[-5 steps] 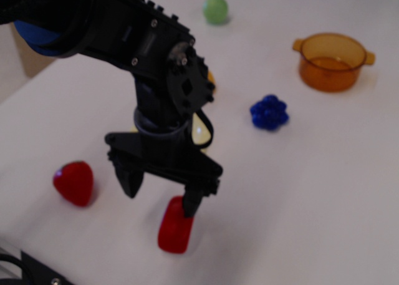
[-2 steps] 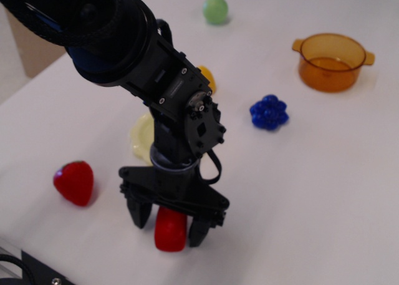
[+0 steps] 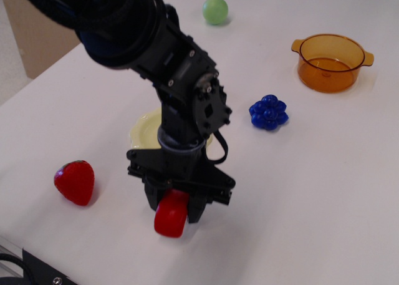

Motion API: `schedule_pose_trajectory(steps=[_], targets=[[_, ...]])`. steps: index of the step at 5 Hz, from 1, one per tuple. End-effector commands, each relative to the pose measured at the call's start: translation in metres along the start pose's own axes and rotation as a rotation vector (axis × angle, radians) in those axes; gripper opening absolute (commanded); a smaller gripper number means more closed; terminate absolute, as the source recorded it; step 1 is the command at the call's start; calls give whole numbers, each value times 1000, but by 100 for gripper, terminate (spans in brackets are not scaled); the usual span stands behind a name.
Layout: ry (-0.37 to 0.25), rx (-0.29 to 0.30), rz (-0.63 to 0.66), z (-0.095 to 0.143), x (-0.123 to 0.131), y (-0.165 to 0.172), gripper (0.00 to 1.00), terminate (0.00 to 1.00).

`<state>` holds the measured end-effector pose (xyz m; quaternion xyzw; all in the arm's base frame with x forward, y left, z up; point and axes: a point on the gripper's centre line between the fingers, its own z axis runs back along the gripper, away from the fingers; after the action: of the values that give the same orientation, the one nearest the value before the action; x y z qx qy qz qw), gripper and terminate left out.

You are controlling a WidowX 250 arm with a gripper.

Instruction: Put sushi on plate

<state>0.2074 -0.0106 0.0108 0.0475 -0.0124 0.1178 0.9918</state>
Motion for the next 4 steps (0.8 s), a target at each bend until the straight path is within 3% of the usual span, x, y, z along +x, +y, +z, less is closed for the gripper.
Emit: schedule_pose_trajectory(steps=[1, 2, 3, 4], targets=[[-124, -29, 148, 34, 72, 33, 0, 0], [-124, -42, 215, 35, 103, 47, 0, 0], [-99, -49, 227, 23, 118, 51, 0, 0], [-77, -33, 217, 17, 116, 49, 0, 0]])
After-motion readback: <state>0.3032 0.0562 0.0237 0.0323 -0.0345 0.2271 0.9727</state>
